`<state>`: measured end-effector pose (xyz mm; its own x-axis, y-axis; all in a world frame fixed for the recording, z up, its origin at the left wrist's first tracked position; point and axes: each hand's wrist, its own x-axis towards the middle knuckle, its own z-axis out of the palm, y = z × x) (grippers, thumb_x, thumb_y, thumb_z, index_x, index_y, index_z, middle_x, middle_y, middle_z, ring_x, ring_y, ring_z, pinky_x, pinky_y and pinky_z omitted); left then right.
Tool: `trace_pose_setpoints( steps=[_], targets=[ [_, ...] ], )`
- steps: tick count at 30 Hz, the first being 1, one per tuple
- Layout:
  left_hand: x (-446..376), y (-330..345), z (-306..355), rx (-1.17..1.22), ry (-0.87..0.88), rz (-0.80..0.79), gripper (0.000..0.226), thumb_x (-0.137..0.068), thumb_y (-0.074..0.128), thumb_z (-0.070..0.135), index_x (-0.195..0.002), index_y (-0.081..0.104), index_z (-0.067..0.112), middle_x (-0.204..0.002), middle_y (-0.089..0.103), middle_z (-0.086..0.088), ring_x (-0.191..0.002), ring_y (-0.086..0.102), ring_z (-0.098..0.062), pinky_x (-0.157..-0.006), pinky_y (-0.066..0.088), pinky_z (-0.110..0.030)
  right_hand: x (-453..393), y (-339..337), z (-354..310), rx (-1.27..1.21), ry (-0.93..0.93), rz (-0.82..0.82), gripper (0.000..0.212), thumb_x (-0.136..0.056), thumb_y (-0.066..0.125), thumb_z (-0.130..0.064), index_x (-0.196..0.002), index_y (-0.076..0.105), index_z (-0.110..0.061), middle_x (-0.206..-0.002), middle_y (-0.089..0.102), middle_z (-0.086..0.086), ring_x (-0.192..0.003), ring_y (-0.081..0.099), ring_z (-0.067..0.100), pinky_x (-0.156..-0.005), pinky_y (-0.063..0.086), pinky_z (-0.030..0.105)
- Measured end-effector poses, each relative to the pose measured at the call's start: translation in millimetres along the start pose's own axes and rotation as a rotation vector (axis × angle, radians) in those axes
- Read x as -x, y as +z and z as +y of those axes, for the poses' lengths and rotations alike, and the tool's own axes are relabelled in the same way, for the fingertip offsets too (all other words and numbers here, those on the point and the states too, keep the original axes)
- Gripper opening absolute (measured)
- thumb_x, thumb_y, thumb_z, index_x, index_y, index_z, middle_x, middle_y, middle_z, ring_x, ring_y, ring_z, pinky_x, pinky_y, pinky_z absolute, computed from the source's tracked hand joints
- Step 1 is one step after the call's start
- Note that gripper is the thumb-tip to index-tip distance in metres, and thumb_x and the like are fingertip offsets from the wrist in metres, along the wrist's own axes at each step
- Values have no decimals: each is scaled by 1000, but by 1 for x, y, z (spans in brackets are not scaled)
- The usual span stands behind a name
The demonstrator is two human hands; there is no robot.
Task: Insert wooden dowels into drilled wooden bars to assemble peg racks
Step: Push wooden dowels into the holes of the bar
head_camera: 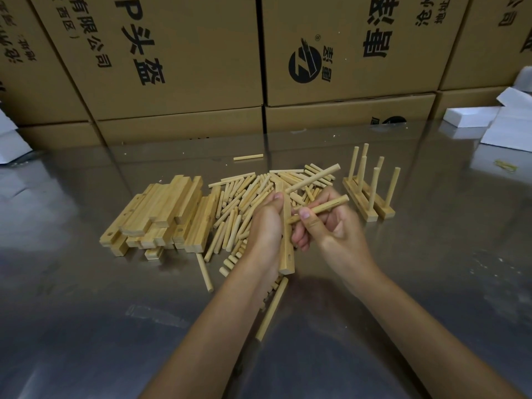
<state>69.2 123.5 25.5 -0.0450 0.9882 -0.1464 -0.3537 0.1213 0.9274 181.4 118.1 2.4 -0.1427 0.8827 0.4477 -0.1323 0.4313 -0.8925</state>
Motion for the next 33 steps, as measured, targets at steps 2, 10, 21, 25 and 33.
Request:
trace_pose_setpoints(
  steps=[2,10,21,25,33],
  targets=[
    [0,0,0,-2,-3,-7,24,-108,33,25,-110,54,12,-50,42,-9,-38,40,-20,-39,39,-23,0,-1,0,-10,13,1,11,-99,53,-2,-92,48,5,-64,66,16,-56,62,24,-52,51,30],
    [-10,-8,3,-61,13,75,39,-108,35,29,-130,53,3,-59,46,-13,-46,47,-23,-50,46,-32,0,4,-2,-20,66,39,8,-96,60,-11,-91,57,-5,-65,66,16,-57,62,20,-52,51,28],
    [-4,-1,-9,-44,119,54,32,-109,31,28,-130,54,19,-42,39,-3,-34,39,-16,-37,36,-22,11,17,-1,-72,62,180,15,-98,58,-8,-84,51,-9,-58,62,5,-53,58,14,-49,47,24],
    [-3,2,-11,-81,154,72,26,-108,35,32,-128,52,36,-54,48,-4,-40,46,-16,-41,43,-27,12,16,-1,-140,154,221,18,-99,58,-14,-84,48,-9,-57,60,7,-52,55,17,-48,45,27],
    [-3,4,-18,-146,220,31,30,-109,33,34,-136,45,40,-42,44,3,-35,42,-13,-36,38,-25,10,16,1,-186,201,284,16,-96,62,-17,-86,53,-9,-53,58,4,-48,52,13,-45,43,25]
  ],
)
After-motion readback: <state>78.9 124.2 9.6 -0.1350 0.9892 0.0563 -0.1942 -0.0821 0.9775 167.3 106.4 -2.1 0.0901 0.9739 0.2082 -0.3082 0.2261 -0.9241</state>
